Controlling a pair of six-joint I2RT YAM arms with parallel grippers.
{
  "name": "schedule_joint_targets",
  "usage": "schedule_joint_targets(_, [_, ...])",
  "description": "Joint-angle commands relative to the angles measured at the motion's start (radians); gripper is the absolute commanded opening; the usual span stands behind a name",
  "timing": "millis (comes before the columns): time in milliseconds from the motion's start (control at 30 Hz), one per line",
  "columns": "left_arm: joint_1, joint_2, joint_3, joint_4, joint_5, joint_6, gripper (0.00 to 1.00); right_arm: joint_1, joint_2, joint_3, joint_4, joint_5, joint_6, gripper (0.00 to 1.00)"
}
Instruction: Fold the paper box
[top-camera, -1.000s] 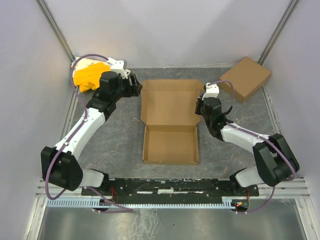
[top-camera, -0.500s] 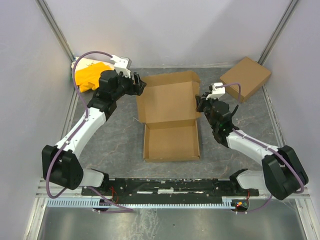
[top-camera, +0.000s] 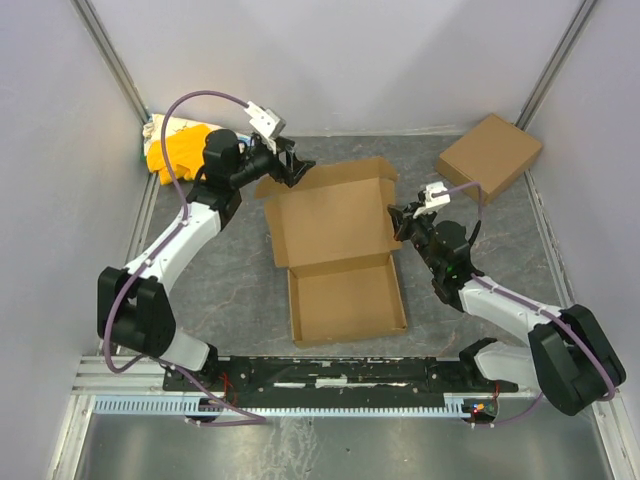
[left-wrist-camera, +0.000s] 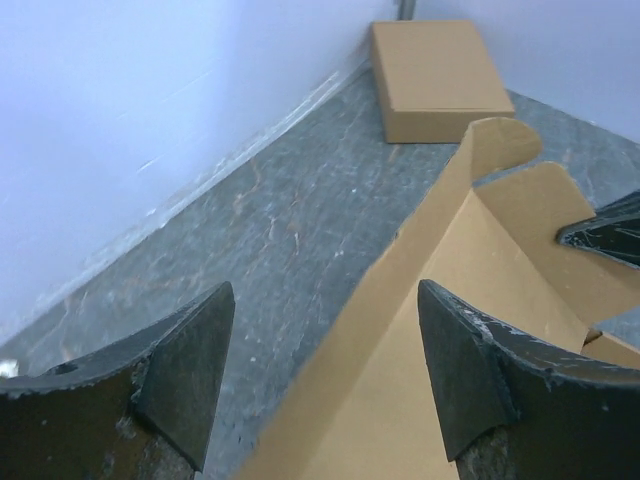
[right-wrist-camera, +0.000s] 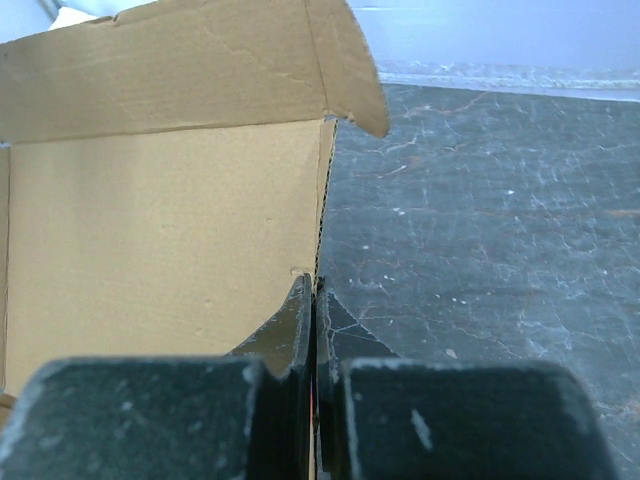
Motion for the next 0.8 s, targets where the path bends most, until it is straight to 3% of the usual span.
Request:
schedule_joint_targets(0, [0.005,0.043,0.111,0.010,0.246,0.164,0.81,-0.001,-0.043,-0.004,0.094,-0.074,-0.031,0.01])
schedule_joint_targets(167, [0.036,0.130,0.302,-0.217,0.466,0.235,0.78,-0.001,-0.074,0.000,0.048,-0.078,-0.050,0.01])
schedule_joint_targets(267, [0.039,0.191,0.427,-0.434,0.496,0.325,0.77,0.000,-0.089,0.003,0.033,-0.076,-0.057,0.01])
schedule_joint_targets(533, [0.039,0.193,0.385,-0.585,0.446,0.429,0.75,-0.001,-0.085,0.021,0.014,-0.070,-0.055,0.01])
schedule_joint_targets(767, [0.034,0.156,0.277,-0.530,0.333,0.451,0.74,-0.001,-0.086,0.023,0.011,-0.078,-0.050,0.01])
